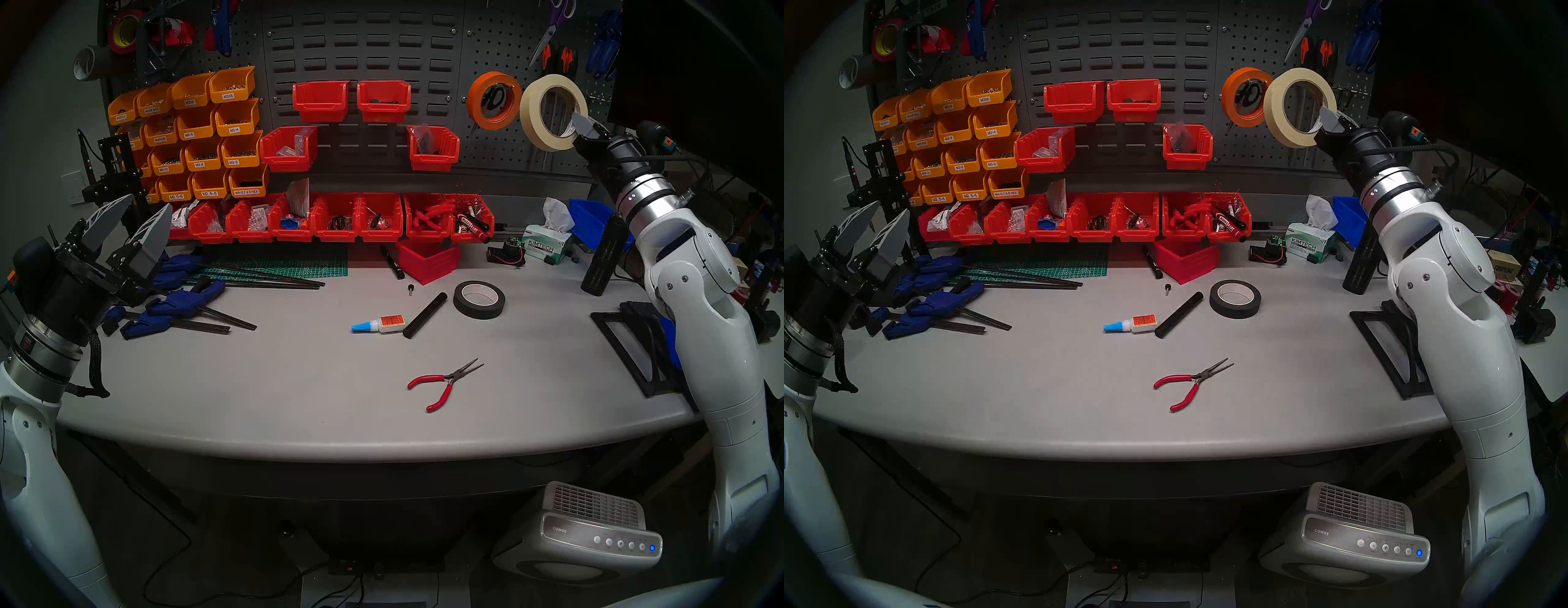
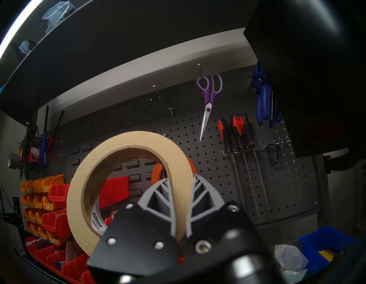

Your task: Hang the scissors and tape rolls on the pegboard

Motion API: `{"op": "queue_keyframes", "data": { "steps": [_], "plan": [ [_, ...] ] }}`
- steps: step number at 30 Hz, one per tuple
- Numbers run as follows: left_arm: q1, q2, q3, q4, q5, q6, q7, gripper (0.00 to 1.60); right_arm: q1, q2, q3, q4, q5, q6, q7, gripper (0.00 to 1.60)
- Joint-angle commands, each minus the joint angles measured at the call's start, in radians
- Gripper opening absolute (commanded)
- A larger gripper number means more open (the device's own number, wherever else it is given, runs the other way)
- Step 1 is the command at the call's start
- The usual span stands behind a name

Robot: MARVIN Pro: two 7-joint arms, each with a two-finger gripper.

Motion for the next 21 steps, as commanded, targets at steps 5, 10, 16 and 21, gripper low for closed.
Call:
{"op": "queue_keyframes", "data": {
  "steps": [5,10,16,21],
  "plan": [
    [-0.01,0.001,-0.001,-0.018,-0.008,-0.003,0.0,1.6,0.14,0.005,-0.038,0.031,-0.01,0.014,0.001,0.0],
    [-0.01,0.001,-0.001,-0.018,-0.007,-0.003,0.0,1.6,0.178,-0.003,-0.05,0.053,-0.012,0.028,0.003,0.0],
    [-0.009,0.001,-0.001,-0.017,-0.007,-0.003,0.0,1.6,0.216,-0.009,-0.057,0.08,-0.021,0.044,0.005,0.0],
    [-0.009,0.001,-0.001,-0.017,-0.007,-0.003,0.0,1.6,0.263,-0.026,-0.078,0.112,-0.028,0.063,0.005,0.0]
  ]
}}
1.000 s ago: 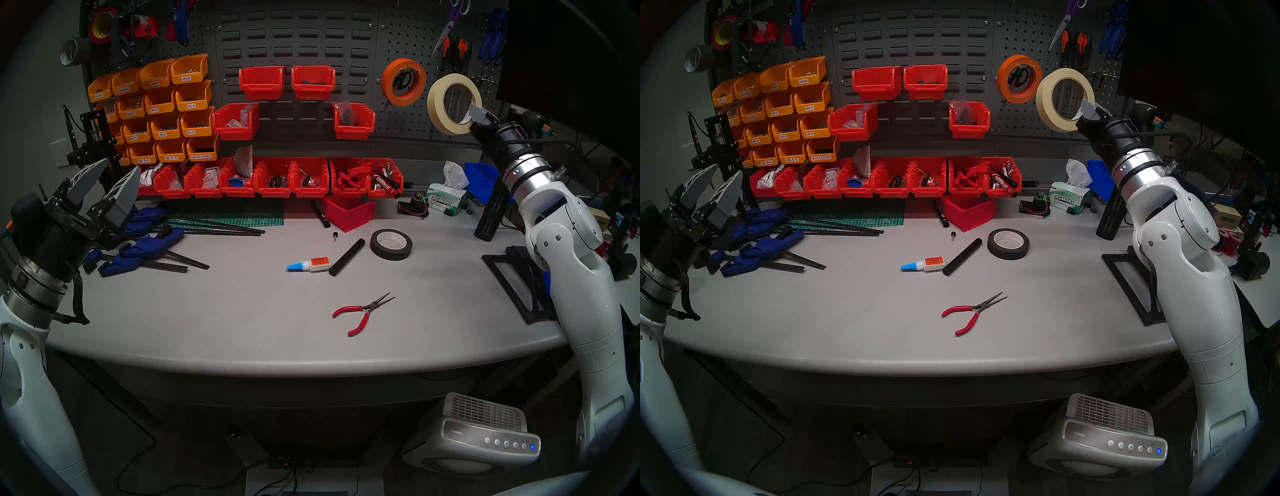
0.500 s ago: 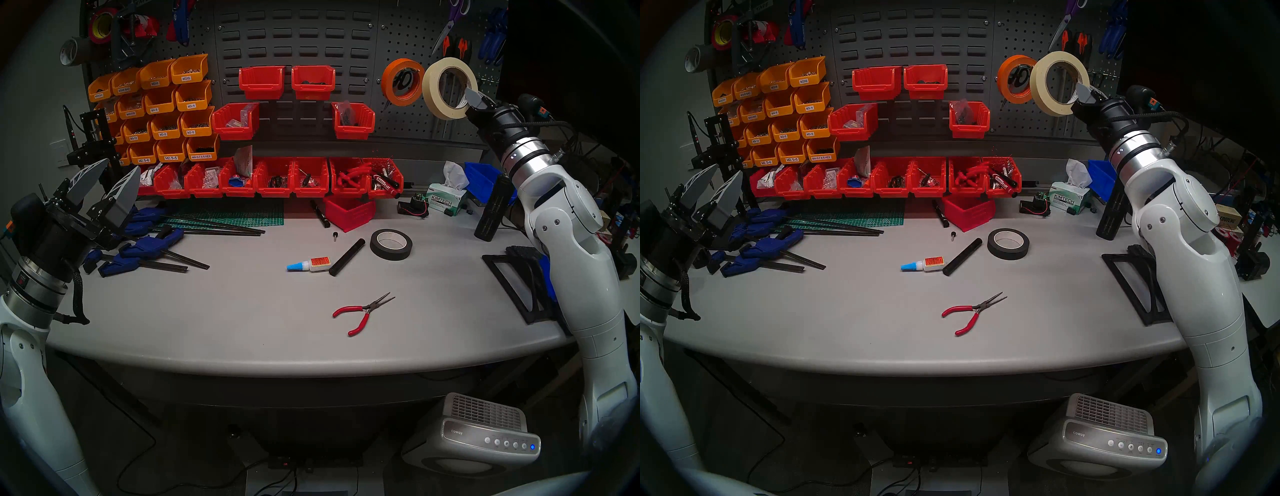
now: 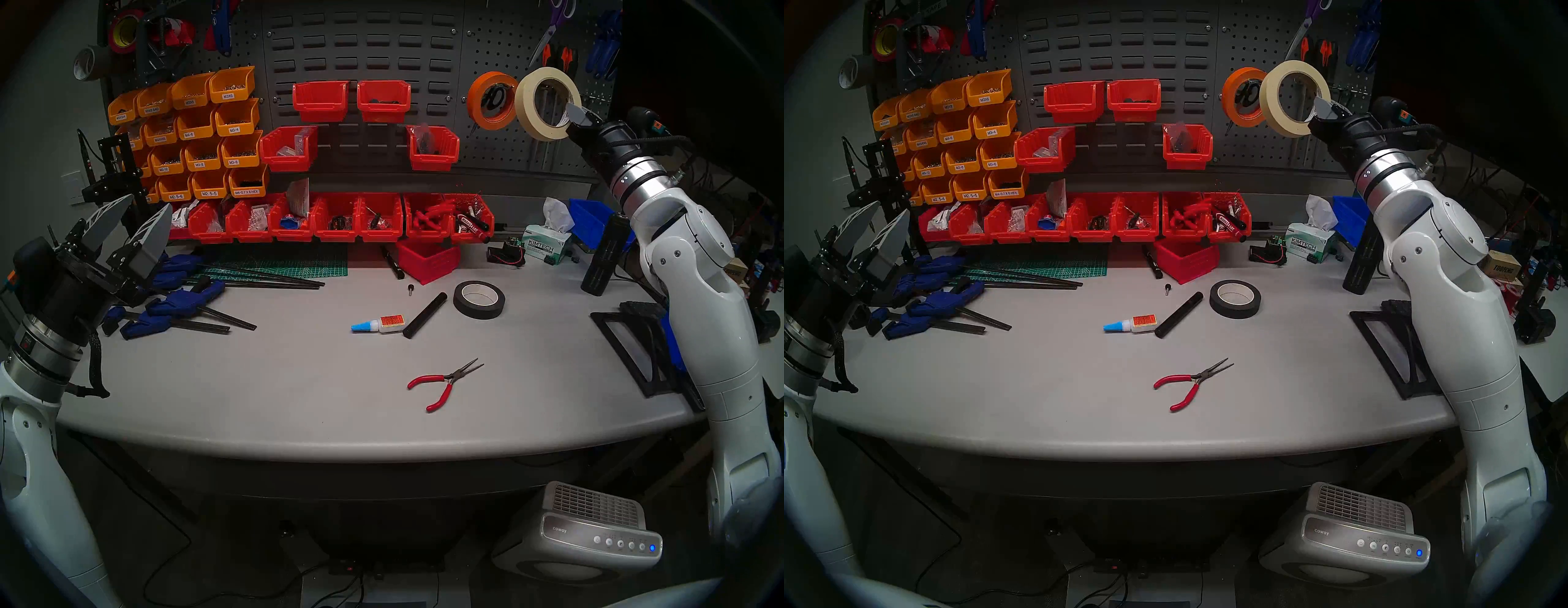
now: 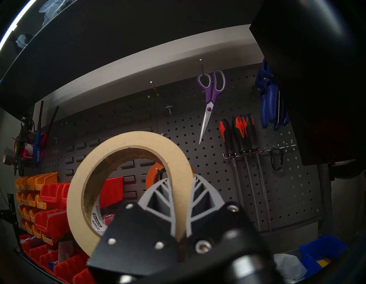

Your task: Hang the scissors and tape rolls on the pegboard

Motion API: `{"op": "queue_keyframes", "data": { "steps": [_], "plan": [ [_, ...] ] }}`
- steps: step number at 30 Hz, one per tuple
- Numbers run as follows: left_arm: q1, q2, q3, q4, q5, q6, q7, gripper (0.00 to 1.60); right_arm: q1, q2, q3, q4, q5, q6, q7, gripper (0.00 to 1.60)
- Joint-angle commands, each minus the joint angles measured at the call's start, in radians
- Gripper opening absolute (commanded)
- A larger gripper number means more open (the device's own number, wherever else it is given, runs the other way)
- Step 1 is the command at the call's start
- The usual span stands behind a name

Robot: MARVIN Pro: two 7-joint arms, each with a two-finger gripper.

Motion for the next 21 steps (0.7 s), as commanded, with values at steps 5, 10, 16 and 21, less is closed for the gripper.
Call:
{"op": "queue_keyframes", "data": {
  "steps": [5,10,16,21],
  "plan": [
    [-0.009,0.001,-0.001,-0.017,-0.007,-0.003,0.0,1.6,0.146,-0.043,-0.024,0.038,-0.027,0.024,0.0,0.0],
    [-0.009,0.001,-0.001,-0.017,-0.007,-0.003,0.0,1.6,0.176,-0.072,-0.04,0.056,-0.043,0.036,0.0,0.0],
    [-0.01,0.001,-0.001,-0.017,-0.007,-0.003,0.0,1.6,0.217,-0.105,-0.055,0.082,-0.068,0.051,0.0,0.0],
    [-0.01,0.001,-0.001,-0.017,-0.007,-0.003,0.0,1.6,0.249,-0.126,-0.066,0.11,-0.098,0.066,0.002,0.0]
  ]
}}
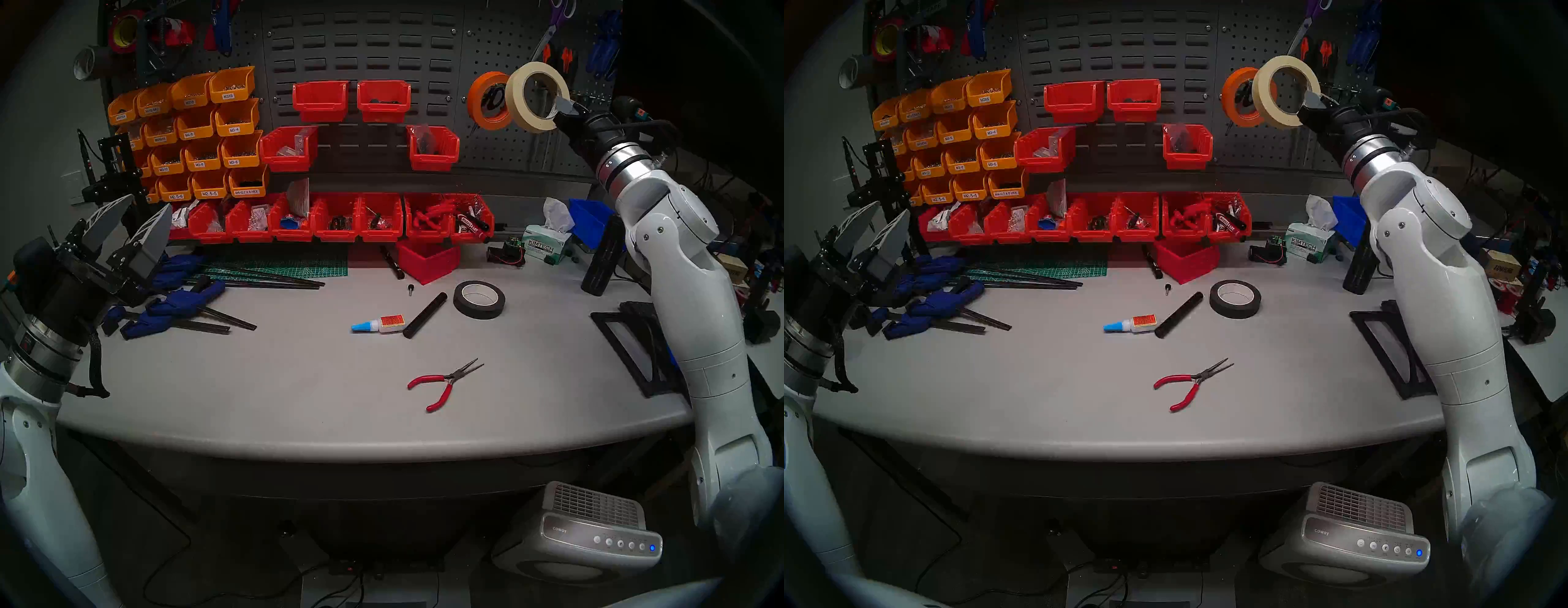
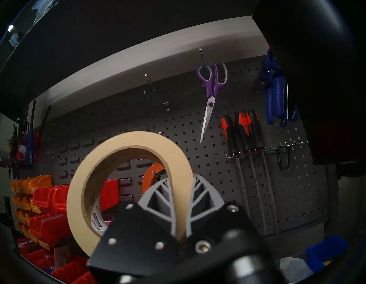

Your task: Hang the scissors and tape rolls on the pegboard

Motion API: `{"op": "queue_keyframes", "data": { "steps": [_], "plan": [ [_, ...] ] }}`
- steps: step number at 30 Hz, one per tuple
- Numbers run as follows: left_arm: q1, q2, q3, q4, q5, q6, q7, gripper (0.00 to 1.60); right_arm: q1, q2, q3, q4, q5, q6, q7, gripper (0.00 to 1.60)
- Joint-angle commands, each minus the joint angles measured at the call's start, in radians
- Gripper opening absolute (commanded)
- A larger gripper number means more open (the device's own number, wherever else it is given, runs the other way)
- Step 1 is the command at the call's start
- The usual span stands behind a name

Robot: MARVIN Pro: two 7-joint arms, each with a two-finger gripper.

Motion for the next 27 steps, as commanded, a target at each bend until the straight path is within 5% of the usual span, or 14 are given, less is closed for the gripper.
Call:
{"op": "queue_keyframes", "data": {
  "steps": [1,27],
  "plan": [
    [-0.01,0.001,-0.001,-0.018,-0.007,-0.003,0.0,1.6,0.113,-0.036,-0.001,0.019,-0.041,0.006,-0.002,0.0],
    [-0.01,0.0,-0.002,-0.019,-0.009,-0.003,0.001,1.6,0.271,-0.127,-0.053,0.162,-0.125,0.089,0.016,0.0]
  ]
}}
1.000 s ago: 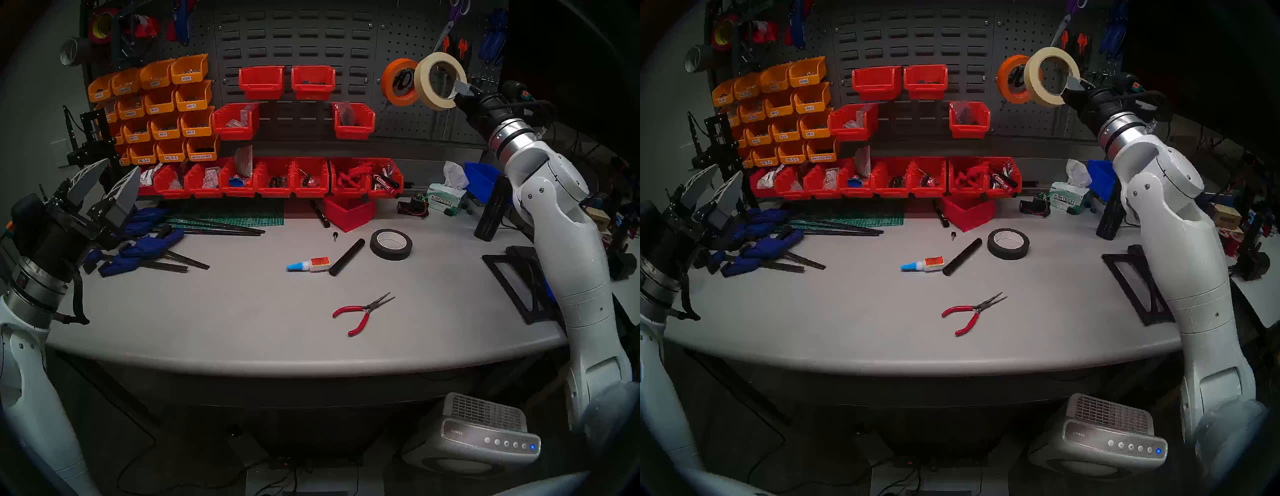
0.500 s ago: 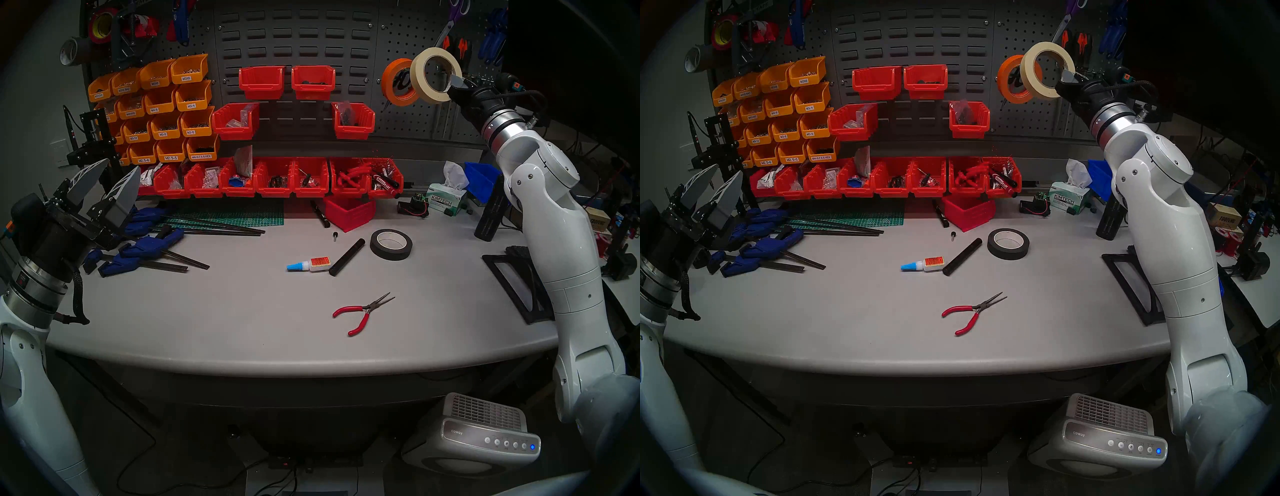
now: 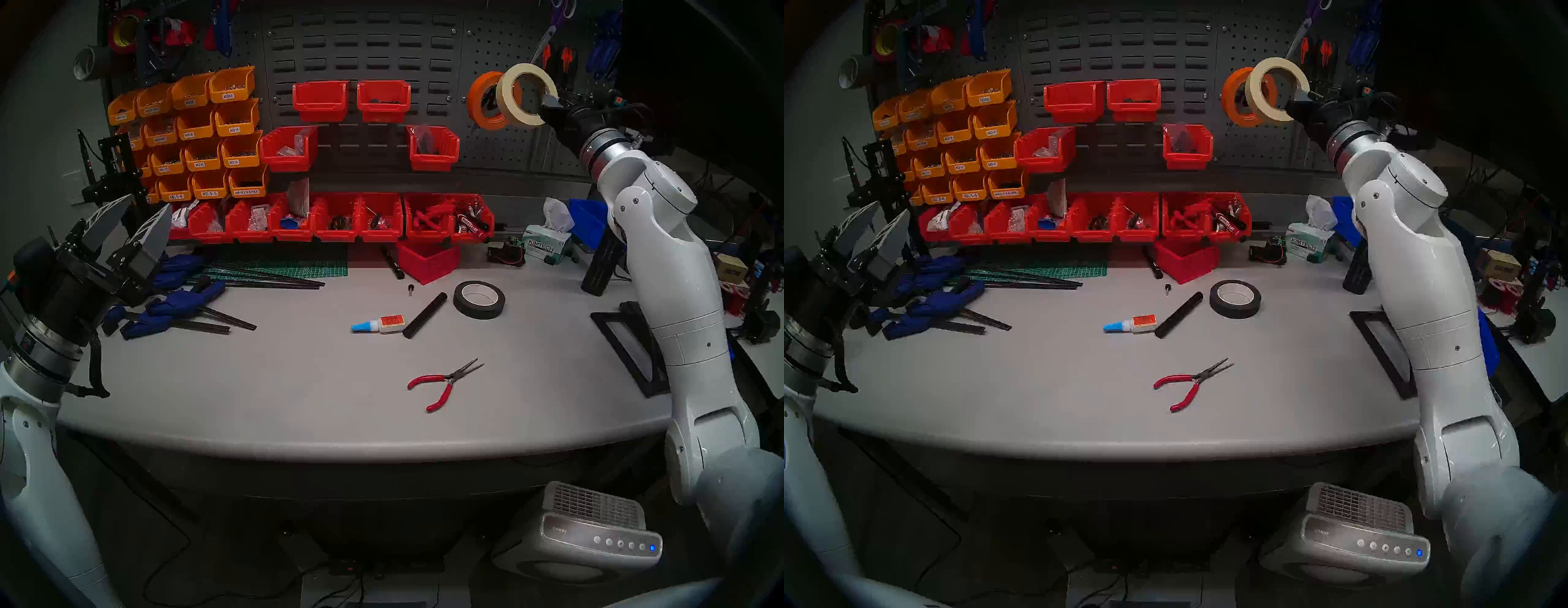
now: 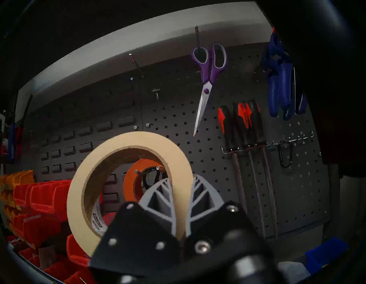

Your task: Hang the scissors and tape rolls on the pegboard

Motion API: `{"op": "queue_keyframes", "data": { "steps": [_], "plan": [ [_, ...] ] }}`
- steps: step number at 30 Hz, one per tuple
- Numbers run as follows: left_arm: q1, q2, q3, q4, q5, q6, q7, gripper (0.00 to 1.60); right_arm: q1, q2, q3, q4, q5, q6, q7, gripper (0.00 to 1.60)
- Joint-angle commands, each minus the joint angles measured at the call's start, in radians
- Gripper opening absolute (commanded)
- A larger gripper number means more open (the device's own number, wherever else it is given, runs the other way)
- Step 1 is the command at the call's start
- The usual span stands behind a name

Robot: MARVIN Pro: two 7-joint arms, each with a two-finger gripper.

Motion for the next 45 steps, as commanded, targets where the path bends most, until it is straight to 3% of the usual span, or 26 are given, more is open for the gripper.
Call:
{"op": "queue_keyframes", "data": {
  "steps": [1,11,23,45],
  "plan": [
    [-0.01,0.0,-0.002,-0.019,-0.008,-0.003,0.001,1.6,0.107,-0.018,0.0,0.004,-0.017,-0.003,0.009,0.0],
    [-0.01,0.0,-0.002,-0.019,-0.009,-0.002,0.001,1.6,0.142,-0.024,-0.022,0.032,-0.032,0.018,0.009,0.0],
    [-0.01,-0.001,-0.002,-0.02,-0.01,-0.002,0.002,1.6,0.117,-0.007,-0.018,0.019,-0.052,0.061,-0.02,0.0],
    [-0.01,-0.001,-0.002,-0.02,-0.009,-0.002,0.002,1.6,0.139,-0.045,-0.027,0.06,-0.031,0.052,0.009,0.0]
  ]
}}
